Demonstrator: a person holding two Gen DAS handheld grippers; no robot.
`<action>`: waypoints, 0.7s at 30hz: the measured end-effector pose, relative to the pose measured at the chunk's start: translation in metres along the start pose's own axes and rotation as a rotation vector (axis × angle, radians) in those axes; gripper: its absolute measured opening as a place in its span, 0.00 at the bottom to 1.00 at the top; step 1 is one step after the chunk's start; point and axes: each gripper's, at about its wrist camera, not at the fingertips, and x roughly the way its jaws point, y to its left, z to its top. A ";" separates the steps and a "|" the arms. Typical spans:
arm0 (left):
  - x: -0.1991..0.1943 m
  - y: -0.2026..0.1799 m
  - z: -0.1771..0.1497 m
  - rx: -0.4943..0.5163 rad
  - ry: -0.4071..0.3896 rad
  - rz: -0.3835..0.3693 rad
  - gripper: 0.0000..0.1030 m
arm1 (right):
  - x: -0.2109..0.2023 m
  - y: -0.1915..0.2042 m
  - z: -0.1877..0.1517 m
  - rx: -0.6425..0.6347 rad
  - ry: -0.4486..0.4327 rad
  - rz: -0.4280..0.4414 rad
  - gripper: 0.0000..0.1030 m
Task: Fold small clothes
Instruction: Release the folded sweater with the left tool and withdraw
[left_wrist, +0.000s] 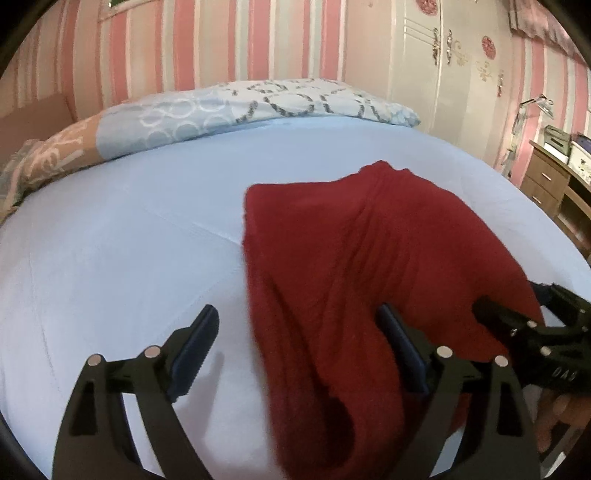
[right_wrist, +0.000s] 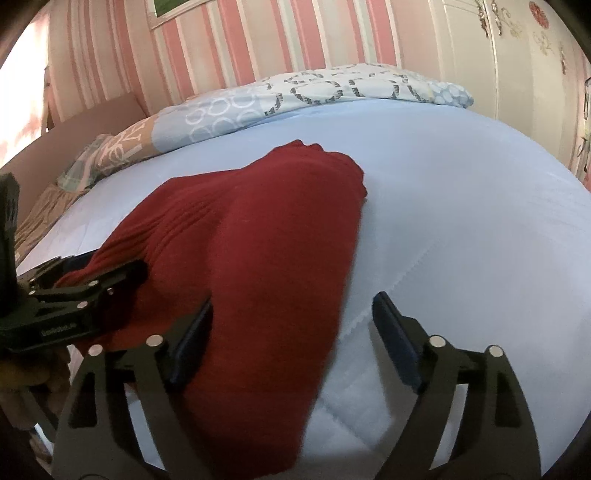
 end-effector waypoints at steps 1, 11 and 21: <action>-0.005 0.002 -0.004 0.001 -0.012 0.019 0.86 | -0.002 0.001 -0.001 -0.004 -0.002 -0.007 0.83; -0.034 0.018 -0.023 -0.028 -0.071 0.042 0.86 | -0.025 0.004 -0.011 0.041 -0.009 -0.092 0.97; -0.085 0.067 0.008 -0.077 -0.077 0.066 0.97 | -0.071 0.074 0.021 0.131 0.016 -0.164 0.97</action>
